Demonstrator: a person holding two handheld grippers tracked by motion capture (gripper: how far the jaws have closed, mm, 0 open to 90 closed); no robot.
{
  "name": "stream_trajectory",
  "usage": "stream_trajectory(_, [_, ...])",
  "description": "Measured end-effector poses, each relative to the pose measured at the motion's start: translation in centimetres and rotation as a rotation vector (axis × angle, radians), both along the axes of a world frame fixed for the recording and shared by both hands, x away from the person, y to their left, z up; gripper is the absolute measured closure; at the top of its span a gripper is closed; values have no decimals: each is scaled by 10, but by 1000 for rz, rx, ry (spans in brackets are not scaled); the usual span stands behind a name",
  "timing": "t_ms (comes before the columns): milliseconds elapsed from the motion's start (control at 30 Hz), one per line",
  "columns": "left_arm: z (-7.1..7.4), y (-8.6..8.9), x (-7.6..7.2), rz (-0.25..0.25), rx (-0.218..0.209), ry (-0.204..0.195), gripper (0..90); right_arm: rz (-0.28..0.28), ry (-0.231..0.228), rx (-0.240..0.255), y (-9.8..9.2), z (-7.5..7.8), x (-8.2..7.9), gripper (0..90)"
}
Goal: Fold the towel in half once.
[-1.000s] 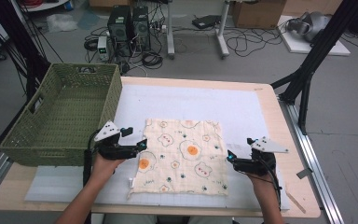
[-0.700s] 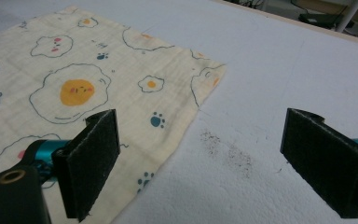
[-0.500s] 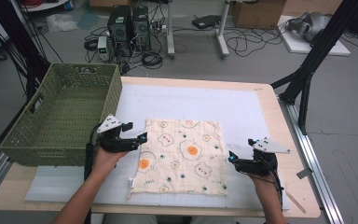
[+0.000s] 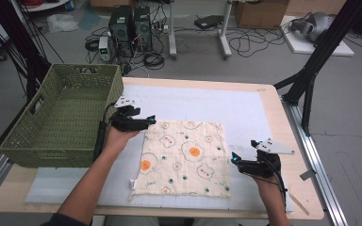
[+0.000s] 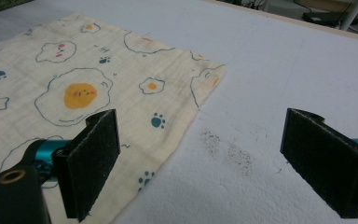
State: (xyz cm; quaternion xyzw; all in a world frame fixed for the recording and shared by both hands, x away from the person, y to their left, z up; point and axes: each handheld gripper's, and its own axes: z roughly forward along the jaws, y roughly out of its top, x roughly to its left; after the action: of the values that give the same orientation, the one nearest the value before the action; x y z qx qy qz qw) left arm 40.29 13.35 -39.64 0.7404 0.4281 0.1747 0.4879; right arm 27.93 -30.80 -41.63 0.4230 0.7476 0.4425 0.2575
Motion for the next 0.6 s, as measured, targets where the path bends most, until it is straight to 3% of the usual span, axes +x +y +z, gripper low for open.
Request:
stream_trajectory(33, [-4, -3, 5, -2, 32, 14, 296, -1, -2, 0, -1, 0, 0, 111])
stream_trajectory(100, [-10, -4, 10, 8, 52, 18, 342, -1, 1, 2, -2, 0, 0, 111])
stream_trajectory(300, [-27, -6, 22, 45, 90, 55, 419, 1, 8, 2, -2, -1, 1, 111])
stream_trajectory(400, [-33, -5, 26, 61, 86, 65, 431, -2, 11, 5, -2, -2, 1, 111])
stream_trajectory(500, [-38, -7, 28, 51, 117, 75, 441, -3, 20, 5, -1, -3, 1, 111])
stream_trajectory(533, [-42, -9, 29, 46, 130, 102, 452, 1, 17, 0, -1, -3, 1, 111])
stream_trajectory(600, [-44, -10, 29, 44, 144, 113, 454, -1, 15, -1, -1, -3, 1, 111])
